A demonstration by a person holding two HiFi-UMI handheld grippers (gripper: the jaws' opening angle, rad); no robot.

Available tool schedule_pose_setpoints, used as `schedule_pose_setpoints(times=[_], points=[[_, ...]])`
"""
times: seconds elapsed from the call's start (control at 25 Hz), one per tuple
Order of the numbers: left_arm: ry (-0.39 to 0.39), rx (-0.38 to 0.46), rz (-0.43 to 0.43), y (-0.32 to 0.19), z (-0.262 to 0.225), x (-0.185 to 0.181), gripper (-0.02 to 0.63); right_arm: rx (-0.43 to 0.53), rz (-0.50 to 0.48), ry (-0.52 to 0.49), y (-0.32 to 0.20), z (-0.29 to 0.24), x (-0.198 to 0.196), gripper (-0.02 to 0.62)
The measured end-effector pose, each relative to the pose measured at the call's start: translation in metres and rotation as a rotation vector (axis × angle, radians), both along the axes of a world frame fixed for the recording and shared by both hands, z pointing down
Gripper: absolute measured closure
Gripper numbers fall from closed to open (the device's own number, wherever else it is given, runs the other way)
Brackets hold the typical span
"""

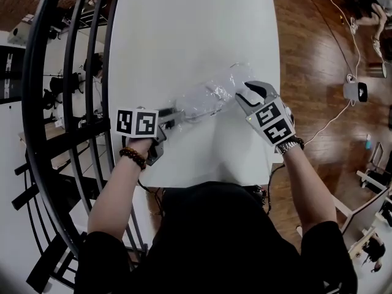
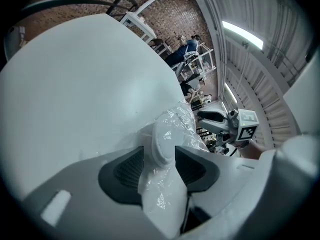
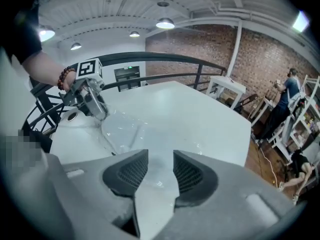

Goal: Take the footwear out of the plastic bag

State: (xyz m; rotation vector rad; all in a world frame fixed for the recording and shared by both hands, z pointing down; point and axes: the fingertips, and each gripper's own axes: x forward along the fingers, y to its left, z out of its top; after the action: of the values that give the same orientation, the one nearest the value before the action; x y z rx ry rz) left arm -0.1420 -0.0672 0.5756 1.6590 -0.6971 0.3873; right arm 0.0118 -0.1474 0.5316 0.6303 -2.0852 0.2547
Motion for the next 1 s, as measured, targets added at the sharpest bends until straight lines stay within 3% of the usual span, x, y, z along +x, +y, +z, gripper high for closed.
schedule_pose_setpoints(times=[0.16,0.36,0.76,1.0], points=[[-0.005,-0.016,-0.008,0.002,0.002,-0.001,0.39,-0.049,0.057,0.047,-0.009,0.014,0.025,0.453],[0.001,-0.046,-0.018,0.005,0.006,-0.001,0.385,-0.115,0.062,0.08,-0.005,0.038,0.032,0.453],[0.06,-0.077,-0.053,0.001,0.006,0.009,0.371,-0.117,0.044,0.064,-0.007,0.042,0.031,0.454],[0.099,-0.098,-0.053,0.0,0.011,0.019,0.411,-0.118,0.042,0.048,-0.004,0.043,0.028,0.456]])
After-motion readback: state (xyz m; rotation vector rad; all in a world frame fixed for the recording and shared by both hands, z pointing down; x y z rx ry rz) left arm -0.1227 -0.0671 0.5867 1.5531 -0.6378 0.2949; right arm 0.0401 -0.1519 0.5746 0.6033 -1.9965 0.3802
